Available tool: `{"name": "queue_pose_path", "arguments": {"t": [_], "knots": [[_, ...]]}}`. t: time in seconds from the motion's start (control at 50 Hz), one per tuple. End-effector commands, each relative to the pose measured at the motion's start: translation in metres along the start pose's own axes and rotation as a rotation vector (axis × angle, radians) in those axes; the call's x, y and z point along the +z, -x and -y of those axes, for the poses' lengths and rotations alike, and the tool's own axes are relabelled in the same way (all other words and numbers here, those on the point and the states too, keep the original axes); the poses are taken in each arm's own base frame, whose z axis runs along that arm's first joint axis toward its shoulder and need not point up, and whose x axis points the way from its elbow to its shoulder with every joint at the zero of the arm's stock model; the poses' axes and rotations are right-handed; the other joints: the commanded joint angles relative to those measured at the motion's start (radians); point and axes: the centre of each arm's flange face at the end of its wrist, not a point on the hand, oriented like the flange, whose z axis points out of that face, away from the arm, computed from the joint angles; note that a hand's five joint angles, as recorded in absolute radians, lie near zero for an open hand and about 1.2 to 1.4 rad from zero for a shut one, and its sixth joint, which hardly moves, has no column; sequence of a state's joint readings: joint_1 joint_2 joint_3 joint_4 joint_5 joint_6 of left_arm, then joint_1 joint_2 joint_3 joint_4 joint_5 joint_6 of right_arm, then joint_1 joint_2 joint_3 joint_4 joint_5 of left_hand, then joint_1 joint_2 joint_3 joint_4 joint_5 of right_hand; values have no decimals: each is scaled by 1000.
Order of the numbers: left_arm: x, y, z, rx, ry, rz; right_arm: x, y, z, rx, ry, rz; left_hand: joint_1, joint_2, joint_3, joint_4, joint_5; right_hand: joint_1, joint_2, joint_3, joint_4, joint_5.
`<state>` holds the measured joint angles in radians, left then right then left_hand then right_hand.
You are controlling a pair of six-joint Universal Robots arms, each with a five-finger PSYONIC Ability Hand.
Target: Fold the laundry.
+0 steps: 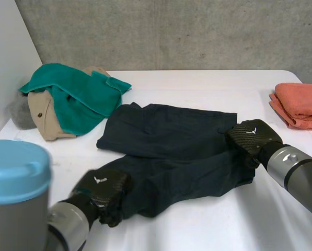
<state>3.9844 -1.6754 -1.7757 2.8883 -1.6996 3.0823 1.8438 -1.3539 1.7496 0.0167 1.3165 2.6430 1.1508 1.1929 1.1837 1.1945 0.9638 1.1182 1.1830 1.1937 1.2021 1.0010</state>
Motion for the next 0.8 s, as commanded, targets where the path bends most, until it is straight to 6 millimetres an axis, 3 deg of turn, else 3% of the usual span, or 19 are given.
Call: {"name": "queue_pose_path", "arguments": {"t": [0.02,0.16,0.2,0.26,0.34,0.46,0.6,0.68,0.8], "knots": [[-31,3,9,25,-31,3,-34,9,0,-181,116,80,246,203,213,202,258,278,213,203,194,221],[-70,-12,-28,239,223,-110,-85,18,-9,-347,354,278,246,203,213,202,258,278,213,203,194,221],[-75,-19,-32,288,229,-143,-87,13,-9,-353,367,281,246,203,213,202,258,278,213,203,194,221],[-67,-21,-25,285,169,-141,-79,1,-7,-339,321,235,246,203,213,202,258,278,213,203,194,221],[-36,-13,0,242,39,-78,-62,-11,-1,-281,238,145,246,203,213,202,258,278,213,203,194,221],[37,11,36,267,-115,49,-16,-22,-2,-183,129,59,246,203,213,202,258,278,213,203,194,221],[117,29,67,351,-250,141,22,-23,21,-220,-42,-42,246,203,213,202,258,278,213,203,194,221],[162,45,84,375,-332,204,64,-29,21,-244,-86,-142,246,203,213,202,258,278,213,203,194,221],[221,67,100,441,-433,294,109,-26,23,-276,-171,-200,246,203,213,202,258,278,213,203,194,221]]}}
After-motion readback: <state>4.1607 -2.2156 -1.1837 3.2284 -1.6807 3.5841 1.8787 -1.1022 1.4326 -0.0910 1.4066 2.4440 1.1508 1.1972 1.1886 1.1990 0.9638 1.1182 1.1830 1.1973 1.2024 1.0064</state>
